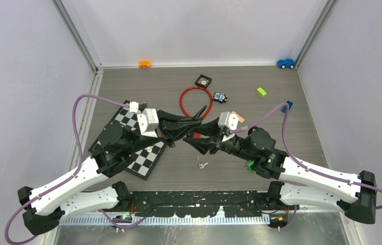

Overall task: Lock with the key
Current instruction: Lock the lock.

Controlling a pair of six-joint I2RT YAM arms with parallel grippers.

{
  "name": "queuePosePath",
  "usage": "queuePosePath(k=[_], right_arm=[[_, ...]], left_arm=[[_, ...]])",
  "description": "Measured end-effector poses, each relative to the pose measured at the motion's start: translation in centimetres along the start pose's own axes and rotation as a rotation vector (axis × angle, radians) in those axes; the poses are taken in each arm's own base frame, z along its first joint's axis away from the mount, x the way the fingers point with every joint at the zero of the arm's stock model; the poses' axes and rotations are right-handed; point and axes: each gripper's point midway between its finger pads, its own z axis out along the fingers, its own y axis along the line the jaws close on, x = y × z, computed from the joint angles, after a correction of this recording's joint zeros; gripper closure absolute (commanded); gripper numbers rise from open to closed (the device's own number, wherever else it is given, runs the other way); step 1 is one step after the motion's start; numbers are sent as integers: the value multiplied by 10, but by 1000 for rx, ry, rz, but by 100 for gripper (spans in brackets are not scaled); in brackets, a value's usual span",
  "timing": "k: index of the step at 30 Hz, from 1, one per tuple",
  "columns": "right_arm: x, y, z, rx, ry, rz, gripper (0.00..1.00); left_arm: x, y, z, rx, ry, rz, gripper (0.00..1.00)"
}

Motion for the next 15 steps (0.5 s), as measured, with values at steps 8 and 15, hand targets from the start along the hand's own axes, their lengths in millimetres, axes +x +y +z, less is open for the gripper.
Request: queuePosePath(k=[8, 15], right_arm=[[-1, -2, 0, 35, 5, 80, 99], [-1, -1, 0, 58, 49, 161, 99]], left_arm=[[5, -3, -1, 18, 20, -1, 100], [8, -5, -1, 35, 29, 14, 100]])
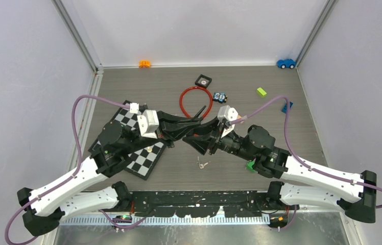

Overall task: Lock with the key
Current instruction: Lock the lock.

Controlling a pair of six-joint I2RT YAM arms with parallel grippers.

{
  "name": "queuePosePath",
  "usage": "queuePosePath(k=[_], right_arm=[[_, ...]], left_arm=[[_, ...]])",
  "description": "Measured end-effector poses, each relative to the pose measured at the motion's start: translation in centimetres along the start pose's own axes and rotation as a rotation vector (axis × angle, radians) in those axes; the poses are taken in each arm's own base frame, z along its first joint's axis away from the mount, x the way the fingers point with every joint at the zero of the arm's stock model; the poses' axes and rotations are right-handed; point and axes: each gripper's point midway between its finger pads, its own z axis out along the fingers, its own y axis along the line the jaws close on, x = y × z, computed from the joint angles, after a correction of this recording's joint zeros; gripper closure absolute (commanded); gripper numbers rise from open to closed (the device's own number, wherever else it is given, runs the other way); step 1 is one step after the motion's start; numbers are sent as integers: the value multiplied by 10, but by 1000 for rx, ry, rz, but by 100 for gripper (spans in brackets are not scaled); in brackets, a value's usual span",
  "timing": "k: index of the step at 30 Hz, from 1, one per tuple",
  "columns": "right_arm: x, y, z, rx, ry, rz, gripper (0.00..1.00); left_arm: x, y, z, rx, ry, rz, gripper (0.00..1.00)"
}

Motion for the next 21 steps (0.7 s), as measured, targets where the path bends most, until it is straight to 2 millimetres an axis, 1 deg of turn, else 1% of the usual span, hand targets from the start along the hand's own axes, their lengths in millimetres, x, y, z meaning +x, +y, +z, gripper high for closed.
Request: queuePosePath(k=[10, 21], right_arm=[[2, -3, -2, 49, 56, 66, 99], [13, -15, -4, 124, 102, 78, 99]], left_arm=[[7, 0, 2, 9, 17, -3, 100], [27, 4, 11, 13, 64, -19, 100]])
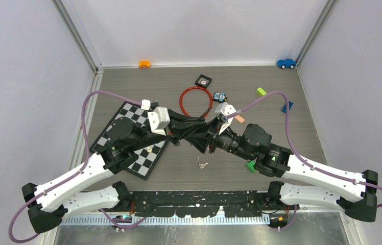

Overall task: Lock with the key
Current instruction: Lock the lock.

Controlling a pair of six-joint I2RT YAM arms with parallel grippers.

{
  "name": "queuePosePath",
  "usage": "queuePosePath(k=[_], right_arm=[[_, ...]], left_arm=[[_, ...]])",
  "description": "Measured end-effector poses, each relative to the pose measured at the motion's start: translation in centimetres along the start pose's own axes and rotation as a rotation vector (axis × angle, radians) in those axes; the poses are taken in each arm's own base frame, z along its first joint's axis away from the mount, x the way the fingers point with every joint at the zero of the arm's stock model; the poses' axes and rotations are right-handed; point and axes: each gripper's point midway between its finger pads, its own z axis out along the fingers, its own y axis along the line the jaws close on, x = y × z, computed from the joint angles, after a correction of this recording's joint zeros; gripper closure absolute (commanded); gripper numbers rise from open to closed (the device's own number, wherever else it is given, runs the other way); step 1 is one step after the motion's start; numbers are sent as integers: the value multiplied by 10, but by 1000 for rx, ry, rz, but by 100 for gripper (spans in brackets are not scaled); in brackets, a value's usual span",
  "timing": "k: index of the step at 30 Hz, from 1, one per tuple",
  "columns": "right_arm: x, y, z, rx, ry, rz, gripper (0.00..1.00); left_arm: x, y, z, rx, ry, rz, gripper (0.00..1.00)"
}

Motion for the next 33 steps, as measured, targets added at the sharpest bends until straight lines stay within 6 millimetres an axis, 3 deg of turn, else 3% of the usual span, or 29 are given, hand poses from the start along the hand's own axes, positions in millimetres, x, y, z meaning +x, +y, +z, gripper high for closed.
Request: queuePosePath(k=[22, 33], right_arm=[[7, -7, -6, 30, 23, -59, 99], [13, -10, -9, 44, 46, -70, 99]], left_arm=[[7, 2, -19, -59, 15, -32, 100], [16, 1, -14, -52, 31, -68, 100]])
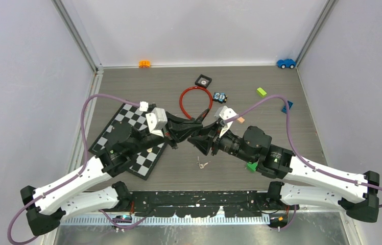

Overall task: Lock with the key
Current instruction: Lock the lock.

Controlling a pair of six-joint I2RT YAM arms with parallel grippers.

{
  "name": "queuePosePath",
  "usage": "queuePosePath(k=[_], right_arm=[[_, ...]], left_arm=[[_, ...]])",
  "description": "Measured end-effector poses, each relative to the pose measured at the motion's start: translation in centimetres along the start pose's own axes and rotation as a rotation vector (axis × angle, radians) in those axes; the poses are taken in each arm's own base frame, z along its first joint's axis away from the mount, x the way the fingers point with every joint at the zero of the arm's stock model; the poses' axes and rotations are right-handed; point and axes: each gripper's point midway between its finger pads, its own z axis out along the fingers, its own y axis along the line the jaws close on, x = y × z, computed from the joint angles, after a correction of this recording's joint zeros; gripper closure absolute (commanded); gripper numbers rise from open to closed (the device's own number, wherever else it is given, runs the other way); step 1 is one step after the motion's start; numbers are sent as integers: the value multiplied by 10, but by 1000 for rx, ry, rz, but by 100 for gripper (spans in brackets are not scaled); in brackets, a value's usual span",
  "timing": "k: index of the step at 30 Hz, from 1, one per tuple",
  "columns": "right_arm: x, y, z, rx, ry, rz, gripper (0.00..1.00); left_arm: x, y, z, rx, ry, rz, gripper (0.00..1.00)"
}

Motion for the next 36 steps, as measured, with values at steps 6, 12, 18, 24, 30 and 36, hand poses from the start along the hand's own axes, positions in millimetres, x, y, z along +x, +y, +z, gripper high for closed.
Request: queuePosePath(k=[6, 12, 18, 24, 30, 36], right_arm=[[2, -5, 0, 20, 2, 0, 99], [2, -8, 0, 31, 2, -12, 99], [10, -11, 0, 33, 15, -44, 99], [19, -16, -2, 39, 33, -75, 99], [20, -17, -6, 39, 34, -95, 99], [21, -19, -11, 44, 37, -96, 99]], left_arm=[[5, 2, 9, 3, -1, -24, 100], [9, 7, 17, -23, 37, -39, 100], [21, 13, 23, -58, 100, -72, 100], [37, 17, 29, -71, 155, -96, 100], [40, 21, 29, -86, 163, -101, 100], [43, 30, 20, -115, 167, -111, 100]])
